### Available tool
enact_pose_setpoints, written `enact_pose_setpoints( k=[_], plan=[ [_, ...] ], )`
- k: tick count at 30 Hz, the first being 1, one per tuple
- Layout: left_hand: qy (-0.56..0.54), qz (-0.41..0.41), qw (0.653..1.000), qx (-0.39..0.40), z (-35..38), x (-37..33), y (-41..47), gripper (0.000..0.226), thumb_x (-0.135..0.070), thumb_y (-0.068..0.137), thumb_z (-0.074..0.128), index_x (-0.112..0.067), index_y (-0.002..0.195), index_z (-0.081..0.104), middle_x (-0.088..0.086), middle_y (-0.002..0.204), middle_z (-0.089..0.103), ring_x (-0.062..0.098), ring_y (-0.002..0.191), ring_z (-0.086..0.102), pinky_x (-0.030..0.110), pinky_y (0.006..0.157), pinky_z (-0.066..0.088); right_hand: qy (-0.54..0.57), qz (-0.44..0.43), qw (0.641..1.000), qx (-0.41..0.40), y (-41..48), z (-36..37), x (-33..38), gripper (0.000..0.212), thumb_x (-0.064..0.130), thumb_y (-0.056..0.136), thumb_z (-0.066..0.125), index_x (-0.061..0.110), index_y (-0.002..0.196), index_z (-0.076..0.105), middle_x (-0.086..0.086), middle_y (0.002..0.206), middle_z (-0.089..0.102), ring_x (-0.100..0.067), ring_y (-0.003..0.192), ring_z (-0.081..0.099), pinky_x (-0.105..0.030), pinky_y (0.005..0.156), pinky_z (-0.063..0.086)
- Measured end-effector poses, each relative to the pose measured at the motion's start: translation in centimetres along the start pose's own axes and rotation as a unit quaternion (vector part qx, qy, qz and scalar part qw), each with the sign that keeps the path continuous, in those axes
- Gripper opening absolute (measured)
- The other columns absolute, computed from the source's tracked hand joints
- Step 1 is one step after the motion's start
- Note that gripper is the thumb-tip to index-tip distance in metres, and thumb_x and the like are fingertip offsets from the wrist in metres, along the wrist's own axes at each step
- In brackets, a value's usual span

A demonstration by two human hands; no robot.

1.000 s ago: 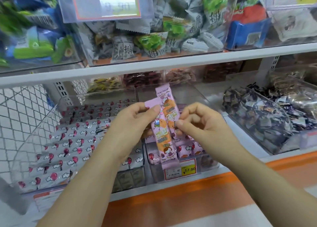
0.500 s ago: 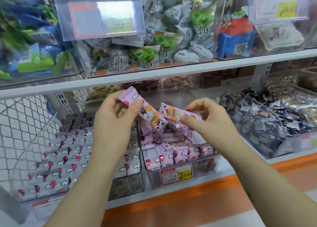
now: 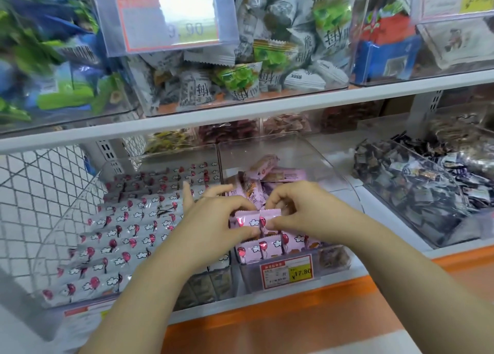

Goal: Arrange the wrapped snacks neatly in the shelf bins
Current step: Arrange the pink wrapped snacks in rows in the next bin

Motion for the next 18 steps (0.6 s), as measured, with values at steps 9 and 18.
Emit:
enact_pose_setpoints(
  k=[9,18],
  plan=[
    [0.079,0.009,0.993,0.093,1.5,0.1,0.6,0.03,-0.054,0.087,0.051,-0.043,0.113,0.061,-0.021,0.122,0.057,0.001,0.141,0.009,0.052,0.104,-0.025,0.01,0.012,0.996,0.093,1.0,2.0,-0.5,0.009,0.024,0.09,0.06,0.021,0.081,0.061,0.008,0.065,0.06,0.002,0.045,0.046,-0.01,0.046,0.036],
    [0.002,0.013,0.999,0.046,1.6,0.3,0.9,0.015,-0.043,0.089,0.053,-0.038,0.079,0.063,-0.021,0.103,0.062,0.0,0.138,0.011,0.047,0.114,-0.014,-0.025,0.048,0.997,0.055,1.3,-2.1,-2.1,0.016,0.024,0.094,0.053,0.02,0.107,0.06,0.005,0.095,0.068,-0.018,0.086,0.065,-0.036,0.083,0.051]
  ],
)
Point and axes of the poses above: each hand's wrist, its own y-axis towards the middle knuckle, its own z-axis out of the palm, x = y × z, the point moved 10 cm from there along y, towards the middle knuckle
